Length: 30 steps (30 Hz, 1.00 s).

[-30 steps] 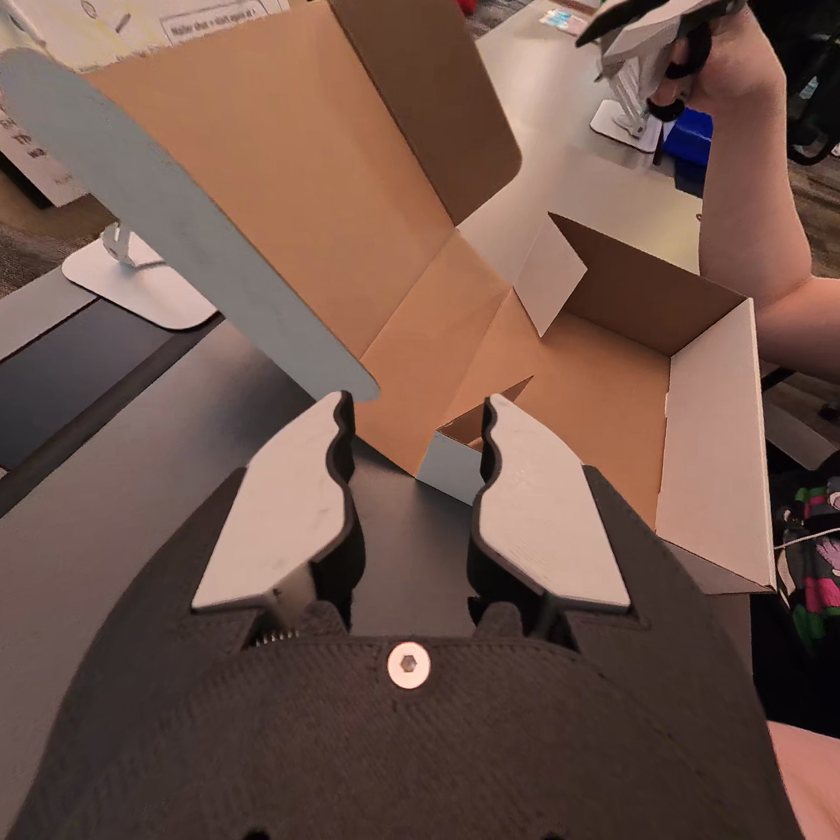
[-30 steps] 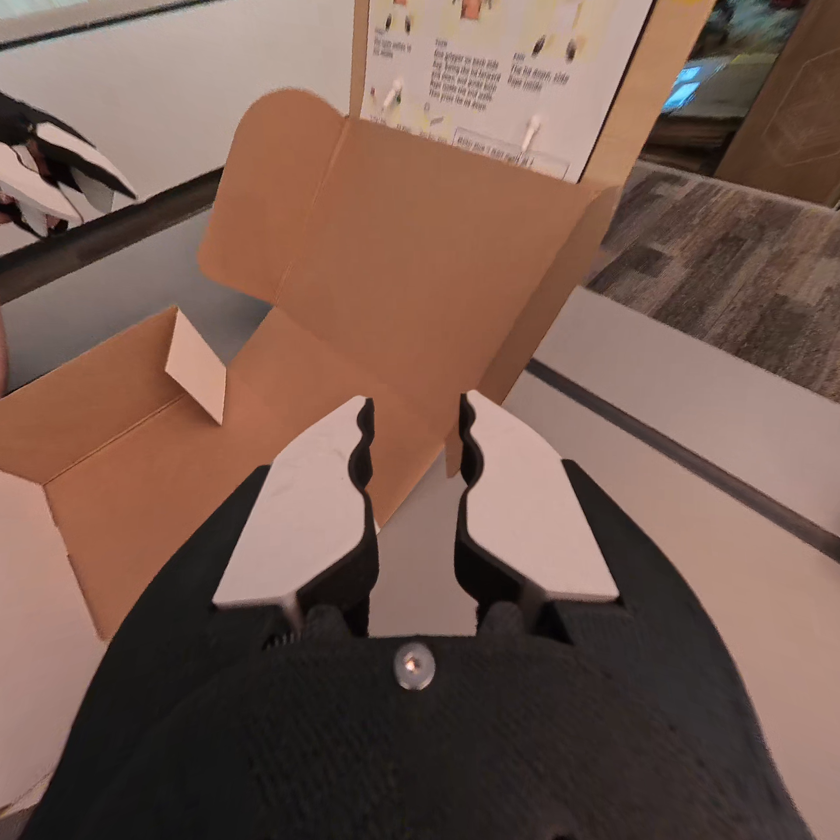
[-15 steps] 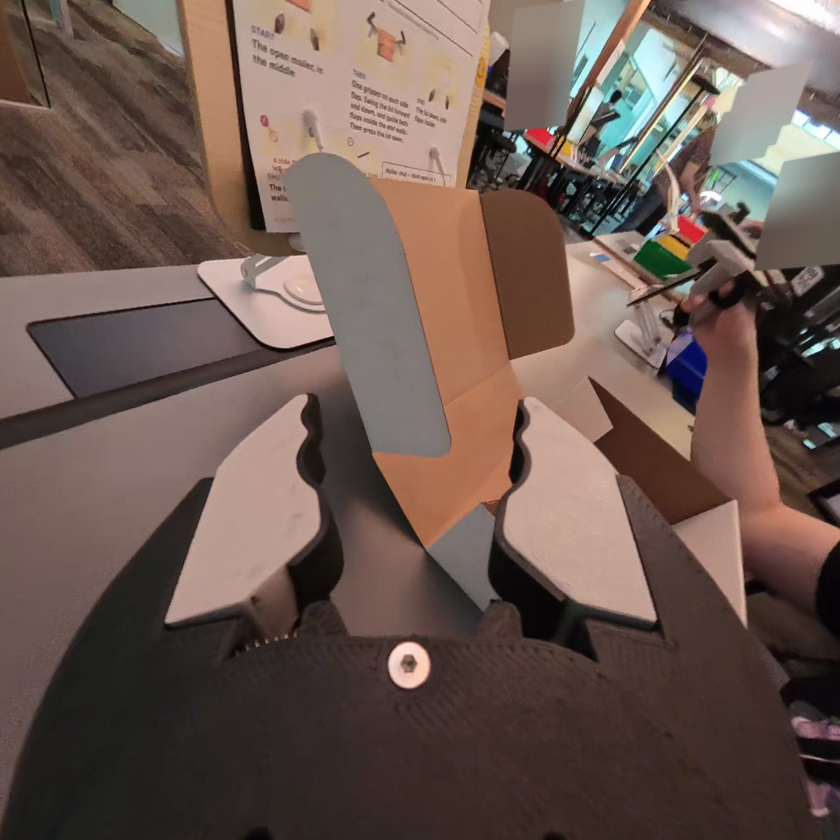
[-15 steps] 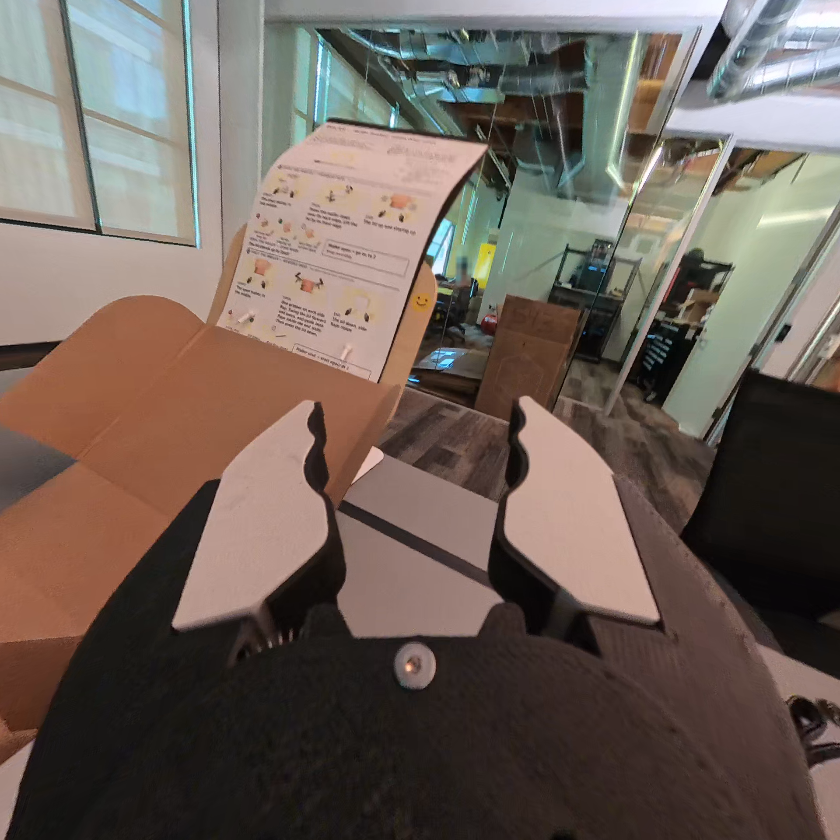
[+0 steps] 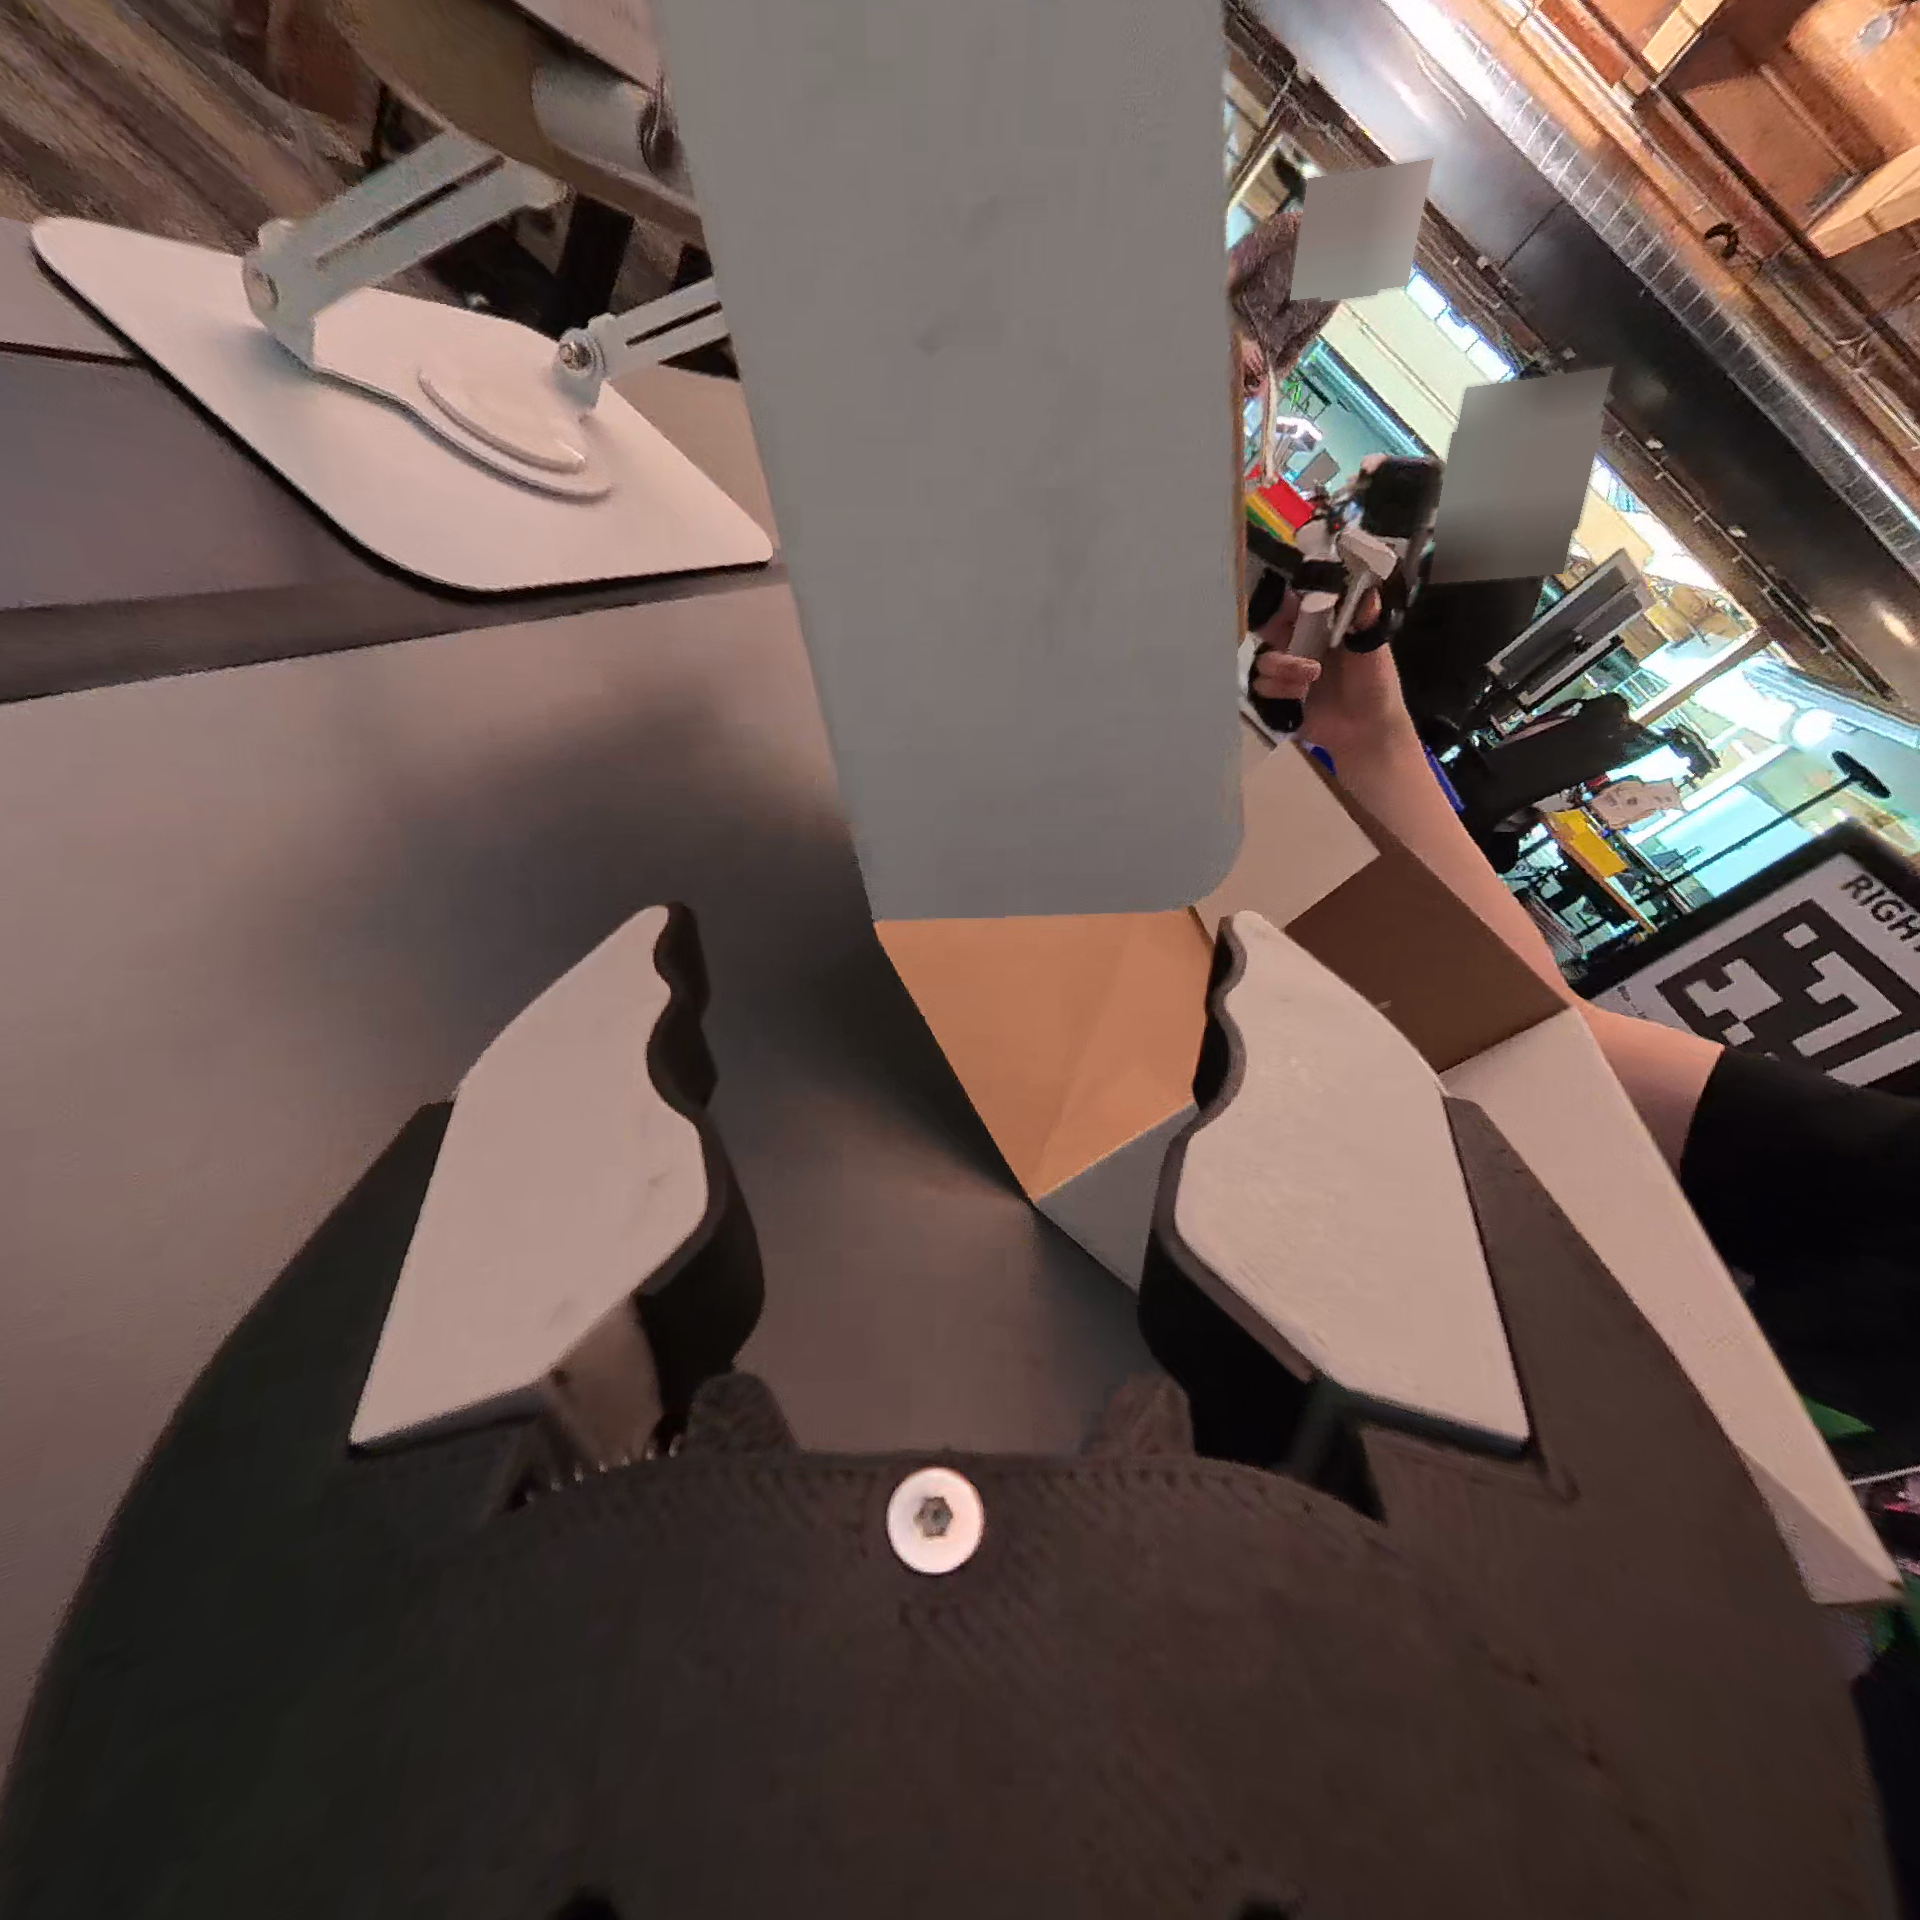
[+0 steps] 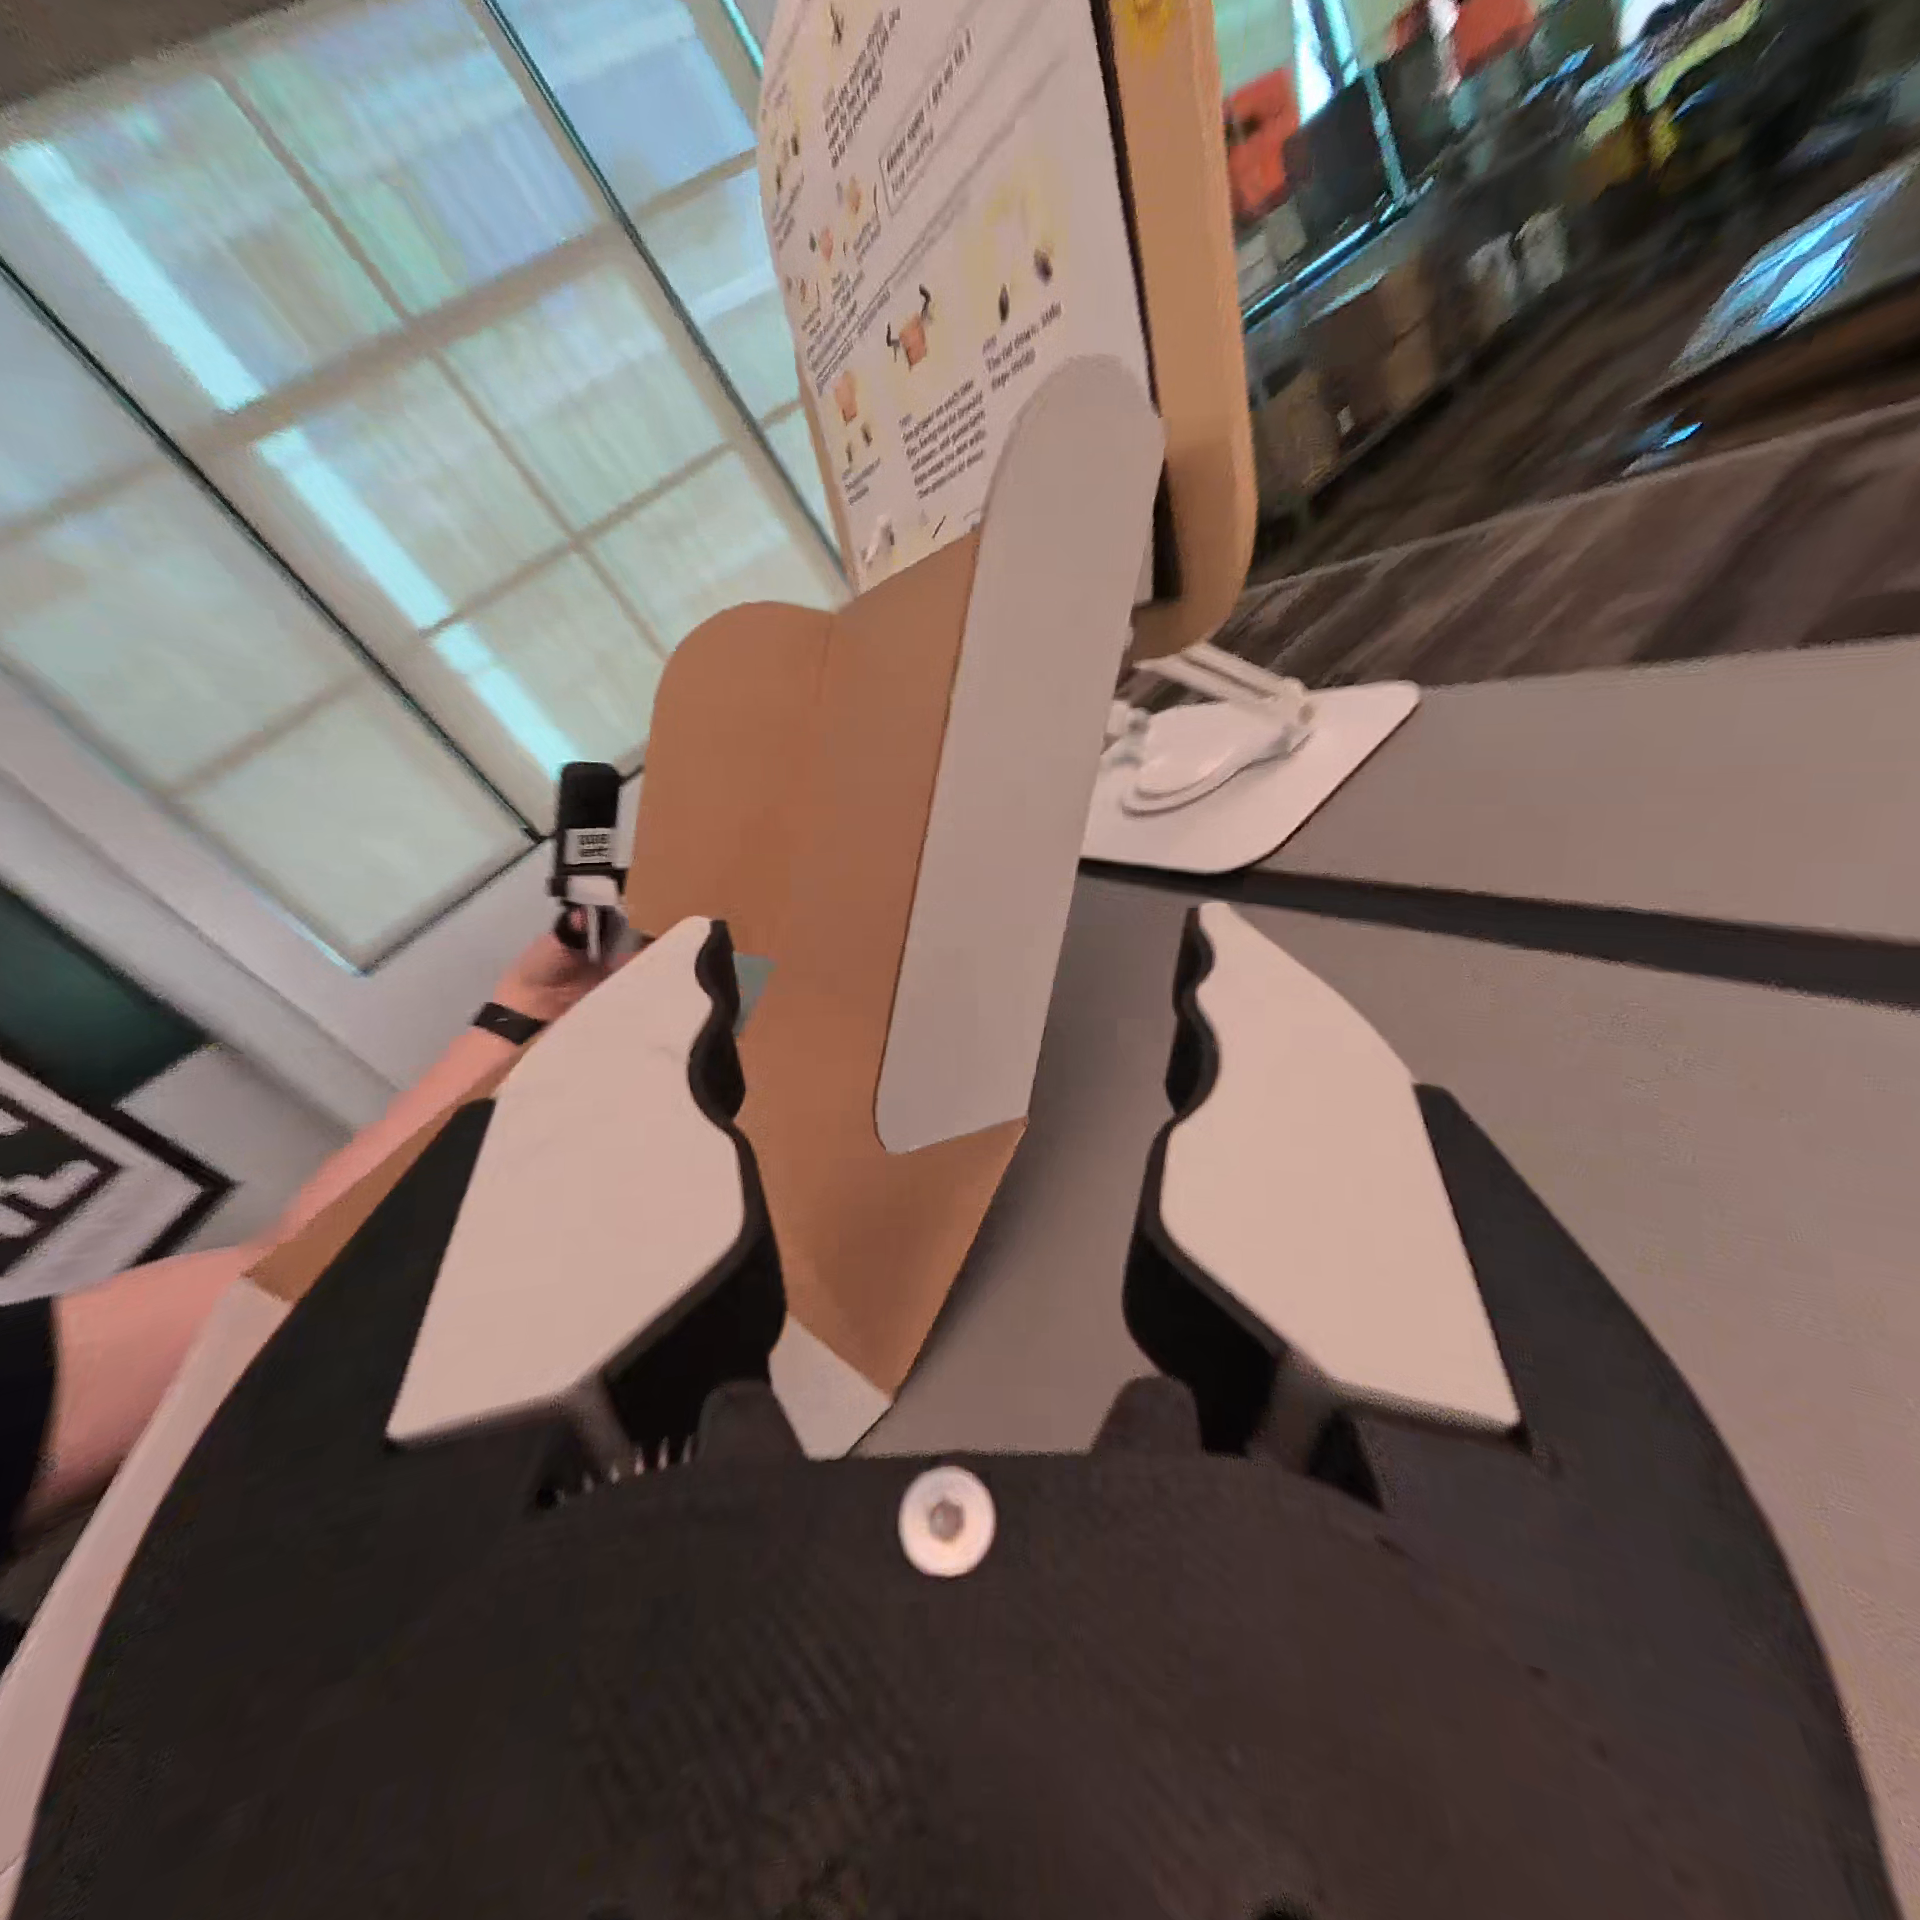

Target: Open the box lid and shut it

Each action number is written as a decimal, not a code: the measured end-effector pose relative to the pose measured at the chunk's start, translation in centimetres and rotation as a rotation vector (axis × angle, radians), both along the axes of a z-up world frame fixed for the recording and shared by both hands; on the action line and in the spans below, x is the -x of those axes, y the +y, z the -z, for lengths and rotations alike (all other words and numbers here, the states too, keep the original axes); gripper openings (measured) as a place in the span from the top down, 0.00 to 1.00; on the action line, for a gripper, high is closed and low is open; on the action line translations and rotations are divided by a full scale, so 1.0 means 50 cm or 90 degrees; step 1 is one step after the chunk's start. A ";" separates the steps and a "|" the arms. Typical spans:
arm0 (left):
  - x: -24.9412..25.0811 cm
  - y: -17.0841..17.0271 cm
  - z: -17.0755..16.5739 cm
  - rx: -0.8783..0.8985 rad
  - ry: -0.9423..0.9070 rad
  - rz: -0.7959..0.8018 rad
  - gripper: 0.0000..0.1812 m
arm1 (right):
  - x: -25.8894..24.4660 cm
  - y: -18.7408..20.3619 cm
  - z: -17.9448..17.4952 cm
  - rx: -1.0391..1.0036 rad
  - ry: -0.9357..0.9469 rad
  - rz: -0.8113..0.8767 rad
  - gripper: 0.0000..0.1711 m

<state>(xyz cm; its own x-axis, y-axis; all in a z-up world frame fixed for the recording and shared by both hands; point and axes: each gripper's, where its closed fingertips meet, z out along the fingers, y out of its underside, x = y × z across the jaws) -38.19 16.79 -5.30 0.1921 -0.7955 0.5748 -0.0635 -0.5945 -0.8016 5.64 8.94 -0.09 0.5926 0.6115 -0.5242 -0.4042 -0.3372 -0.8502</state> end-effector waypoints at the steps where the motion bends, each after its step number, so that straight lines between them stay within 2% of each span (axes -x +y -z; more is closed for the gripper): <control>1: -0.008 0.000 0.004 -0.002 -0.003 0.006 0.49 | -0.003 0.005 0.008 0.013 0.025 -0.006 0.52; 4: -0.036 0.004 -0.002 -0.003 -0.041 0.016 0.49 | -0.026 0.029 0.004 0.014 0.137 0.016 0.57; 8: -0.074 -0.014 -0.043 0.048 -0.180 0.082 0.45 | -0.042 0.052 -0.004 0.036 0.355 -0.025 0.61; 10: -0.090 -0.018 -0.051 0.078 -0.218 0.111 0.45 | -0.036 0.074 0.021 0.069 0.360 -0.016 0.61; 12: -0.109 -0.014 -0.030 0.082 -0.194 0.115 0.43 | -0.019 0.094 0.045 0.098 0.336 -0.008 0.61; 15: -0.135 -0.010 0.002 0.109 -0.164 0.139 0.40 | 0.020 0.114 0.055 0.128 0.338 -0.056 0.60; 19: -0.148 -0.008 -0.002 0.174 -0.215 0.199 0.38 | 0.058 0.136 0.073 0.162 0.356 -0.123 0.59; 27: -0.126 0.012 -0.048 0.189 -0.318 0.267 0.32 | 0.106 0.132 0.055 0.168 0.390 -0.285 0.41; 30: -0.120 0.035 -0.065 0.196 -0.364 0.266 0.31 | 0.119 0.131 0.058 0.184 0.395 -0.326 0.38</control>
<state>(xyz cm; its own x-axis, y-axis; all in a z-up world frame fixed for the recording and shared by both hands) -32.17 18.52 -2.03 -0.4826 -0.5245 0.7014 0.0418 -0.8137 -0.5798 -0.31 15.46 -2.97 -0.1667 0.5180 -0.8390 -0.5070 -0.7748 -0.3777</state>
